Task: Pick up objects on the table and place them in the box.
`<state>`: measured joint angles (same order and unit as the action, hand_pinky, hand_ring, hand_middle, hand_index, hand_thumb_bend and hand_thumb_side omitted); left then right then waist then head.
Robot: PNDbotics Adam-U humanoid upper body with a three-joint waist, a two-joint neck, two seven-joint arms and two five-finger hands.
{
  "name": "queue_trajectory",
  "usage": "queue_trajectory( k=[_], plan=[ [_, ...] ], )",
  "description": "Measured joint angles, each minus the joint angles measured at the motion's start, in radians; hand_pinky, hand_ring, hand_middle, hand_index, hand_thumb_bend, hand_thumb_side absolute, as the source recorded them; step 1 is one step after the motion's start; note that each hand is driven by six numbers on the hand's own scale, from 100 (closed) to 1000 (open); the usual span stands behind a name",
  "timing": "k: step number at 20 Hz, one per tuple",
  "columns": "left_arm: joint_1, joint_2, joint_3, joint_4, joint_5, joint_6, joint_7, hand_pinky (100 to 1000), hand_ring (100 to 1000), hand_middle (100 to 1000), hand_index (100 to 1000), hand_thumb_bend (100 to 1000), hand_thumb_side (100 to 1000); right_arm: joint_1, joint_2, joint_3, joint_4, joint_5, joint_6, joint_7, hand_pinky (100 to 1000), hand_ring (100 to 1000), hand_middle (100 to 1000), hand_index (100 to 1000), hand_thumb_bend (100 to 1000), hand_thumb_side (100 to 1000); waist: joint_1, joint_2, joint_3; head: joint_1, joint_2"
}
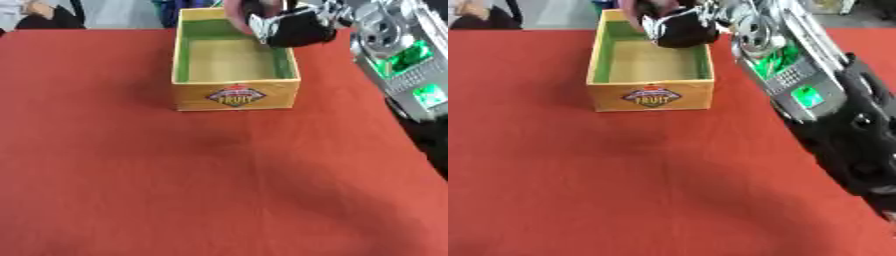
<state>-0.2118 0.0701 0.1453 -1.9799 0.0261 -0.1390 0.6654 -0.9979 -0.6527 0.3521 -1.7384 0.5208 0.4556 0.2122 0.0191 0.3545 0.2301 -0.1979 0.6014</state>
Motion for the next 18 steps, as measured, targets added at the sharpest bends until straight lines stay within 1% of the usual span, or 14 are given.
queue_trajectory(
  k=[4,8,9,10,13,17,18],
  plan=[
    [-0.004,0.000,-0.006,0.000,0.009,-0.001,-0.007,382,317,355,493,100,486,-0.060,0.044,0.006,0.162,0.015,-0.005,-0.081,387,460,196,221,100,100,-0.003,0.018,0.017,-0.015,-0.018],
    [-0.010,-0.001,-0.013,0.000,0.017,-0.001,-0.015,383,317,354,493,100,486,-0.096,0.082,0.012,0.302,0.037,-0.022,-0.154,375,456,221,293,100,100,-0.007,0.027,0.030,-0.023,-0.033],
    [-0.011,-0.001,-0.014,0.000,0.018,-0.002,-0.016,383,317,355,493,100,486,-0.102,0.093,0.013,0.338,0.046,-0.027,-0.169,384,465,246,332,100,100,-0.009,0.029,0.033,-0.026,-0.034],
    [-0.013,-0.001,-0.014,0.000,0.018,-0.002,-0.018,383,317,354,493,100,486,-0.105,0.103,0.014,0.373,0.060,-0.034,-0.180,390,470,257,348,100,100,-0.010,0.029,0.037,-0.029,-0.037],
    [-0.018,-0.001,-0.017,0.000,0.019,-0.002,-0.022,383,317,354,492,100,485,-0.110,0.131,0.025,0.469,0.118,-0.059,-0.201,395,465,268,362,100,122,-0.012,0.034,0.046,-0.038,-0.041],
    [-0.022,-0.001,-0.020,0.000,0.018,-0.001,-0.023,383,317,354,492,100,486,-0.108,0.160,0.031,0.576,0.234,-0.091,-0.205,439,503,309,420,100,132,-0.014,0.034,0.054,-0.050,-0.046],
    [-0.024,-0.002,-0.020,0.000,0.018,-0.001,-0.023,383,317,354,492,100,486,-0.106,0.167,0.031,0.600,0.261,-0.099,-0.197,453,518,326,445,100,151,-0.014,0.034,0.054,-0.051,-0.048]
  ],
)
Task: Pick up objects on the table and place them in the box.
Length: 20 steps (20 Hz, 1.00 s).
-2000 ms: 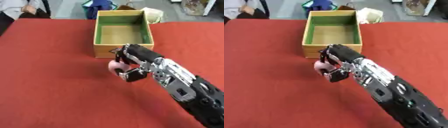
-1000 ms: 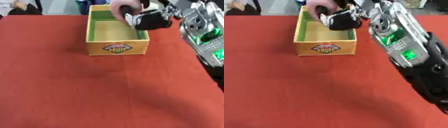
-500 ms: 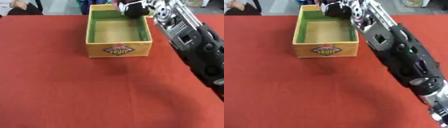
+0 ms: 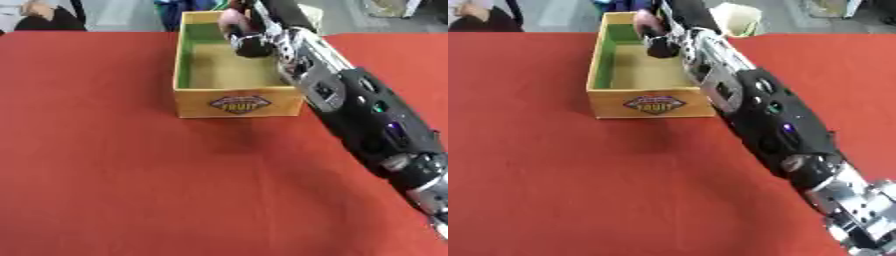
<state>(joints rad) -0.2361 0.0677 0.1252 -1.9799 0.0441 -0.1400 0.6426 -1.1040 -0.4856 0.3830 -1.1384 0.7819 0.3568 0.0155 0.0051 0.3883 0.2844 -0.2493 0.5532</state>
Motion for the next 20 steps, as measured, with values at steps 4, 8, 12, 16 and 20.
queue_trajectory(
  k=[4,8,12,16,20],
  plan=[
    [-0.001,-0.006,0.000,0.000,0.000,0.000,0.000,383,317,353,491,100,482,0.002,0.019,-0.002,0.059,0.067,-0.029,0.071,512,597,484,638,100,119,0.000,0.000,0.000,-0.003,0.000],
    [-0.001,-0.006,0.000,0.000,0.000,0.002,-0.001,383,316,353,490,100,478,-0.009,0.023,-0.007,0.063,0.071,-0.055,0.168,607,722,655,813,100,312,0.000,0.000,-0.003,-0.004,0.000],
    [-0.001,-0.006,0.000,0.000,0.000,0.008,0.001,384,317,353,490,100,481,-0.025,0.022,-0.008,0.043,0.116,-0.070,0.209,710,821,786,933,581,538,-0.004,-0.003,-0.005,-0.005,-0.001],
    [0.000,-0.006,0.000,0.000,0.000,0.010,0.002,385,318,354,491,100,483,-0.032,0.020,-0.023,0.029,0.165,-0.065,0.205,704,825,790,939,641,553,-0.007,-0.012,-0.008,-0.004,-0.001],
    [0.000,-0.005,0.000,0.000,-0.001,0.010,0.002,385,318,354,492,100,484,-0.032,-0.004,-0.032,-0.038,0.151,-0.050,0.202,685,811,776,921,600,573,-0.007,-0.021,-0.023,0.001,0.000]
  ],
)
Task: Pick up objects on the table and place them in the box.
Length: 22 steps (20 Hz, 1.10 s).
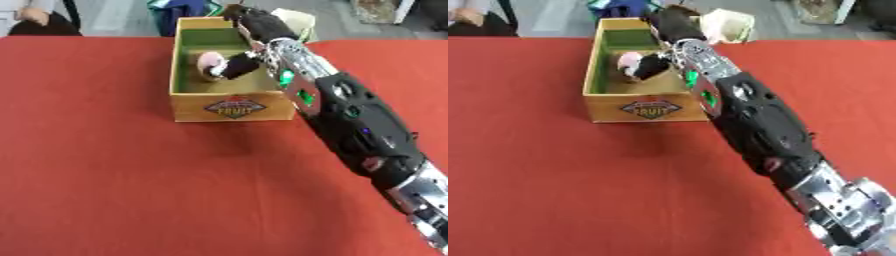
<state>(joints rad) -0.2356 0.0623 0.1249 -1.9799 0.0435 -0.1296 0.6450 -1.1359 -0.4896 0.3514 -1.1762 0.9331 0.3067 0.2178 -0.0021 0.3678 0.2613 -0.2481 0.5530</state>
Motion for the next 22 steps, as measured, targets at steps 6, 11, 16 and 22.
queue_trajectory(
  k=[6,11,16,22],
  plan=[
    [0.006,0.001,0.000,0.000,-0.001,0.002,0.002,385,319,355,493,100,486,0.033,-0.087,-0.011,-0.260,-0.172,0.042,0.013,626,764,699,871,458,581,0.000,-0.017,-0.018,0.013,0.009],
    [0.007,0.008,0.001,0.000,-0.008,0.003,0.004,385,320,356,494,100,486,0.154,-0.206,-0.059,-0.648,-0.402,0.114,-0.014,602,739,666,852,136,598,0.006,-0.029,-0.034,0.028,0.017],
    [0.007,0.008,0.002,0.000,-0.010,0.000,0.007,384,320,356,495,100,486,0.281,-0.260,-0.130,-0.792,-0.622,0.011,-0.139,598,737,668,848,100,478,0.014,-0.037,-0.042,0.050,0.019],
    [0.006,0.008,0.008,0.000,-0.018,0.000,0.013,383,321,357,496,100,490,0.452,-0.240,-0.192,-0.804,-0.826,-0.255,-0.293,597,723,657,817,100,446,0.023,-0.048,-0.065,0.078,0.034]
  ],
)
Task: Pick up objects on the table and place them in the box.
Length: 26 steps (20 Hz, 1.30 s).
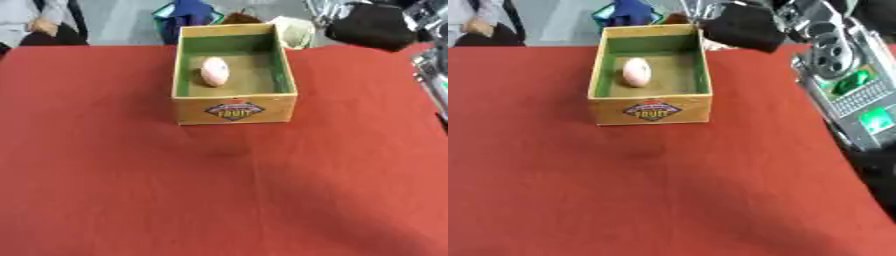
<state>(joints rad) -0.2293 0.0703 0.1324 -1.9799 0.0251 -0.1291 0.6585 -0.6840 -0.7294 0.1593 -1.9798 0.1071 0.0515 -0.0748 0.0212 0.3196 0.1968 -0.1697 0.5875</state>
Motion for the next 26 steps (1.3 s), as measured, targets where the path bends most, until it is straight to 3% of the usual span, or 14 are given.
queue_trajectory(
  k=[2,4,5,6,7,12,16,19,26],
  plan=[
    [-0.001,0.000,0.000,0.000,-0.002,-0.001,0.001,383,322,358,497,100,485,0.064,0.025,-0.012,0.000,-0.053,-0.091,-0.046,602,670,587,751,100,485,0.002,-0.001,-0.005,0.008,0.005],
    [-0.004,0.000,0.002,0.000,-0.006,-0.002,0.002,383,322,358,496,100,486,0.147,0.047,-0.014,0.000,-0.101,-0.182,-0.110,577,652,576,742,100,557,0.001,-0.002,-0.010,0.013,0.009],
    [-0.006,0.000,0.005,0.000,-0.008,-0.003,0.003,383,322,358,497,100,492,0.195,0.057,-0.010,0.000,-0.120,-0.221,-0.143,562,645,582,749,100,527,0.001,-0.002,-0.012,0.016,0.010],
    [-0.008,-0.001,0.006,0.000,-0.009,-0.003,0.004,383,322,358,497,100,487,0.244,0.068,-0.004,0.000,-0.134,-0.252,-0.173,555,645,587,757,100,633,0.002,-0.002,-0.014,0.018,0.010],
    [-0.009,-0.001,0.007,0.000,-0.009,-0.004,0.005,384,323,359,498,100,487,0.289,0.083,0.004,0.000,-0.144,-0.277,-0.199,552,650,599,774,100,676,0.002,-0.002,-0.015,0.019,0.010],
    [-0.015,-0.001,0.009,0.000,-0.017,-0.009,0.001,385,325,360,498,100,495,0.436,0.181,0.028,0.000,-0.128,-0.358,-0.250,538,644,630,806,100,604,0.002,-0.002,-0.024,0.027,0.010],
    [-0.018,-0.001,0.012,0.000,-0.019,-0.012,-0.005,385,325,360,498,100,495,0.484,0.256,0.031,0.000,-0.118,-0.383,-0.232,484,576,570,752,100,509,0.001,-0.002,-0.025,0.030,0.010],
    [-0.019,-0.001,0.013,0.000,-0.020,-0.012,-0.006,385,325,360,498,100,496,0.503,0.292,0.031,0.000,-0.147,-0.368,-0.209,481,562,556,740,100,474,0.000,-0.002,-0.024,0.032,0.010],
    [-0.020,-0.001,0.018,0.000,-0.022,-0.013,-0.005,384,325,360,498,100,496,0.509,0.305,0.006,0.000,-0.239,-0.356,-0.166,475,551,544,730,100,447,-0.005,-0.004,-0.023,0.031,0.010]
  ],
)
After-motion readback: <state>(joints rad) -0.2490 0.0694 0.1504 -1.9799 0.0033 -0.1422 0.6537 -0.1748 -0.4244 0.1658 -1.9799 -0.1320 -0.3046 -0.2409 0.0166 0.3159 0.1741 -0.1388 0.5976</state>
